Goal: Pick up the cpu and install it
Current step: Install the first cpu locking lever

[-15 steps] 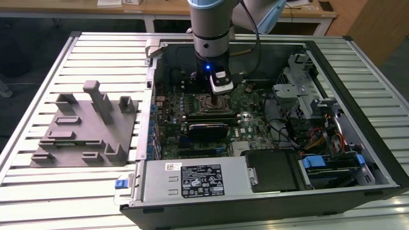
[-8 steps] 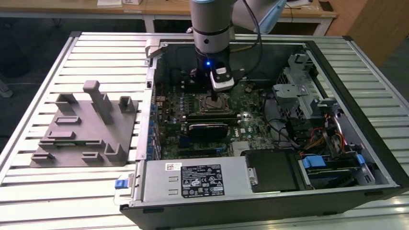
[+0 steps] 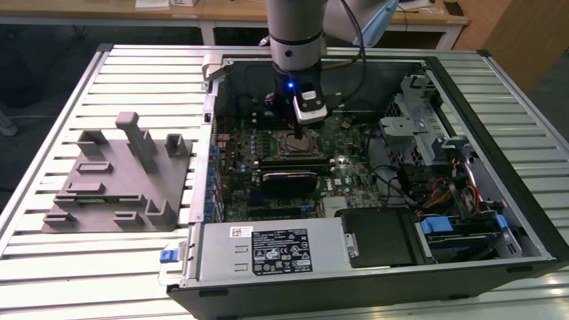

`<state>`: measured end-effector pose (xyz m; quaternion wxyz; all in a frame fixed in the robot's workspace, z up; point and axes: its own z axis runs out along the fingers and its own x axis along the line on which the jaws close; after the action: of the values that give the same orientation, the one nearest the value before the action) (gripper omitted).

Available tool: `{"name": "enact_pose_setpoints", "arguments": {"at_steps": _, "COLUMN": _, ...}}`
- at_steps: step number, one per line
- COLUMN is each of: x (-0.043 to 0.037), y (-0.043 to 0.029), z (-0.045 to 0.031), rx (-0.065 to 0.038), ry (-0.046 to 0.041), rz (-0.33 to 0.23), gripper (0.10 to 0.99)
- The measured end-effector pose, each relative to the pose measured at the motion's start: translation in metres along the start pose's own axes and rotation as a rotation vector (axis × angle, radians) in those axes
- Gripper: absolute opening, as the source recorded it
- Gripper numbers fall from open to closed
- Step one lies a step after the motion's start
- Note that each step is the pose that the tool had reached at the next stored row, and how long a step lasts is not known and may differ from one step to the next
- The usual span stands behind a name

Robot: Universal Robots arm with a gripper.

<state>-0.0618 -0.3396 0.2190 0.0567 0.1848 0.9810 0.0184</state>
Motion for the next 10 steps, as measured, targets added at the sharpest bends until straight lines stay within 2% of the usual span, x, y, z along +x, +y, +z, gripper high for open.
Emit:
{"name": "enact_pose_setpoints", "arguments": {"at_steps": 5, "x": -0.0044, "y": 0.0016, "z": 0.002, "rx": 0.012, "ry": 0.0297, "rz": 0.0, "gripper": 0.106}}
{"name": "enact_pose_setpoints", "arguments": {"at_steps": 8, "x": -0.0084, "y": 0.0027, "z": 0.0036, "rx": 0.015, "ry": 0.0383, "rz": 0.0, "gripper": 0.106}}
{"name": "enact_pose_setpoints", "arguments": {"at_steps": 10, "x": -0.009, "y": 0.0029, "z": 0.0037, "rx": 0.016, "ry": 0.0394, "rz": 0.0, "gripper": 0.106}}
